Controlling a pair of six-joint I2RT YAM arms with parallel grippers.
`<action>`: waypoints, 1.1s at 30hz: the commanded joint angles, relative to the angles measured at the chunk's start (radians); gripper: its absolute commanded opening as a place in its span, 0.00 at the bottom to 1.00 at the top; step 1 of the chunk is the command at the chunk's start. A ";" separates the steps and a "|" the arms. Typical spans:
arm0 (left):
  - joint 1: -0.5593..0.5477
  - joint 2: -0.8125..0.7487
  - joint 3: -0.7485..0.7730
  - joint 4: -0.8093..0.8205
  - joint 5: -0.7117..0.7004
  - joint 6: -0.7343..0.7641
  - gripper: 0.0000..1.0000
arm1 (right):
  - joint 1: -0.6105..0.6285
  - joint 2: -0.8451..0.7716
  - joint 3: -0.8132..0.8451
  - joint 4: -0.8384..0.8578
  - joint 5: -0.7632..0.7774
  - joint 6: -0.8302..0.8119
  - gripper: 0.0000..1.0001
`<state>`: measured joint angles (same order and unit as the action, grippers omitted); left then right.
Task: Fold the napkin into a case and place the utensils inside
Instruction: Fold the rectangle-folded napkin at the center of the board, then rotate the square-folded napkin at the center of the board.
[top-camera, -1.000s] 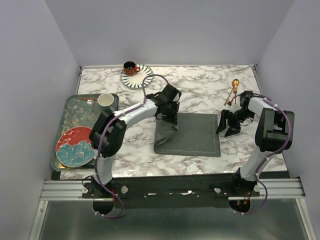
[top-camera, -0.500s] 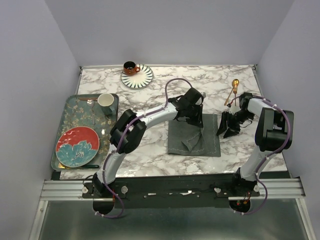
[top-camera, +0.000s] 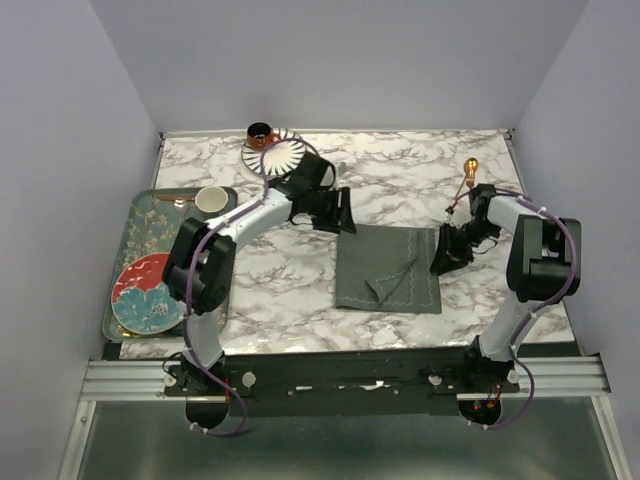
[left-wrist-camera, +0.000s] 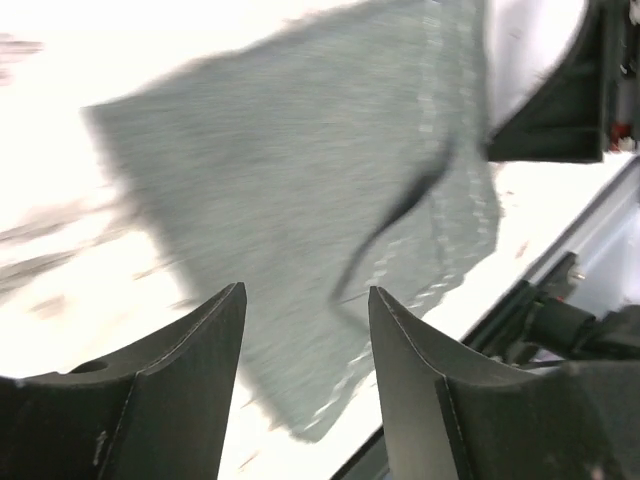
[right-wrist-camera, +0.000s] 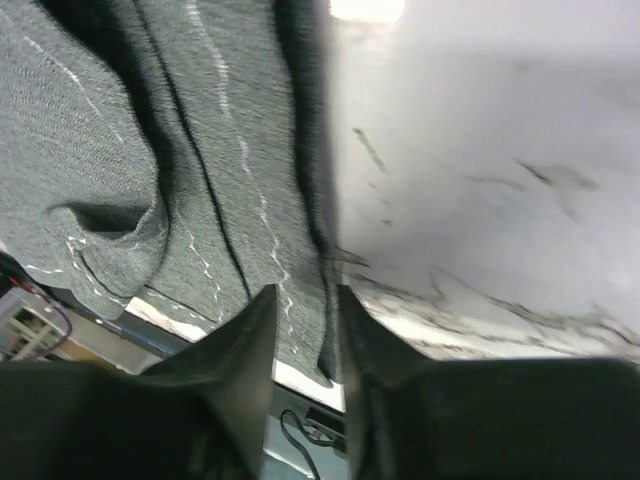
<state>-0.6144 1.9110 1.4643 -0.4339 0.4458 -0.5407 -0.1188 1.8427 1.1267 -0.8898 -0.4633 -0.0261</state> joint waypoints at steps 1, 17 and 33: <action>0.097 -0.085 -0.067 -0.129 0.013 0.188 0.60 | 0.057 0.026 -0.022 0.022 -0.012 0.006 0.26; 0.199 -0.132 -0.127 -0.320 0.031 0.433 0.61 | 0.407 0.003 -0.097 0.167 -0.394 0.192 0.39; 0.191 0.046 -0.039 -0.385 -0.081 0.596 0.62 | 0.200 -0.146 0.077 -0.100 -0.259 -0.124 0.64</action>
<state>-0.4145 1.8896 1.3598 -0.7658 0.4084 -0.0078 0.1513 1.6585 1.1324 -0.9833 -0.8089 -0.0822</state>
